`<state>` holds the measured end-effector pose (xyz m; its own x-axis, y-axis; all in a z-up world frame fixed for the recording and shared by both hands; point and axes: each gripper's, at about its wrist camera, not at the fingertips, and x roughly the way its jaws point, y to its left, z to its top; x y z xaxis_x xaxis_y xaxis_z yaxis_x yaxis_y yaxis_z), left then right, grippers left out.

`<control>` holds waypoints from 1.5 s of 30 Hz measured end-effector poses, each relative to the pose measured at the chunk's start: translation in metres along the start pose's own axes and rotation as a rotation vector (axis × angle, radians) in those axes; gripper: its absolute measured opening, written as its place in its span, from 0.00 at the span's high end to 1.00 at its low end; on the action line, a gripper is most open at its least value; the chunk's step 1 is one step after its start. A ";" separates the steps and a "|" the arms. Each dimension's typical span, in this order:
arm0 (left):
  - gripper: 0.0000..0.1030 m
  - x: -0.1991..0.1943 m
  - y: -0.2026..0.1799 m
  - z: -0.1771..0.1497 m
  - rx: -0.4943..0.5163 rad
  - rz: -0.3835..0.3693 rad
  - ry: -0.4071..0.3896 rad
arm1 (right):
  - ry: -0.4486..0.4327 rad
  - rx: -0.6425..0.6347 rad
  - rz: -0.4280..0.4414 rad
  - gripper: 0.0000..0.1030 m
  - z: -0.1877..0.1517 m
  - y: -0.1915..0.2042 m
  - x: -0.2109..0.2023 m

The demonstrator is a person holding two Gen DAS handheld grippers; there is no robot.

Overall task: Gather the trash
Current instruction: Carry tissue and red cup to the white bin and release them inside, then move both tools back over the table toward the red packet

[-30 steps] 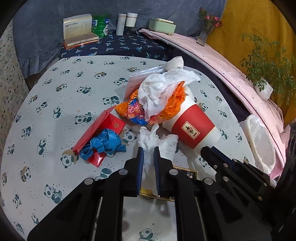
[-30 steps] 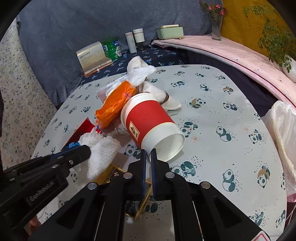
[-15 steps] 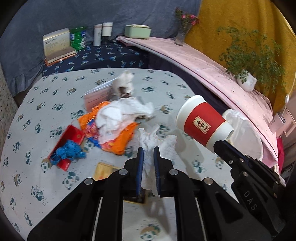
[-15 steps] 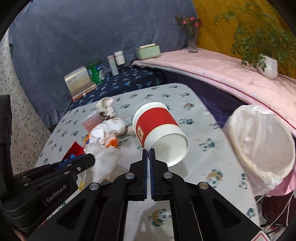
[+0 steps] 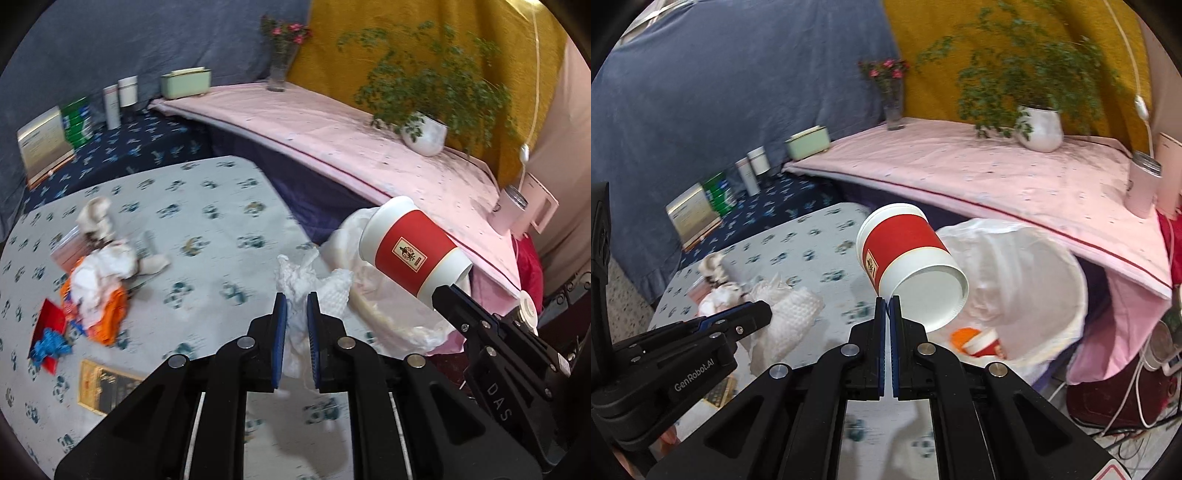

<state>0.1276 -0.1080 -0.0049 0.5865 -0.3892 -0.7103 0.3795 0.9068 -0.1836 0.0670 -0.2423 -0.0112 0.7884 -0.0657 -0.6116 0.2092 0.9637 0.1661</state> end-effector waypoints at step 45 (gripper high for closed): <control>0.40 0.077 -0.075 0.040 0.024 -0.080 0.000 | -0.011 0.110 -0.111 0.80 0.016 -0.092 0.026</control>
<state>0.1728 -0.2123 -0.0187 0.5539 -0.4605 -0.6936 0.4423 0.8686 -0.2234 0.0774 -0.3364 -0.0302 0.7634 -0.1734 -0.6223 0.3568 0.9162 0.1824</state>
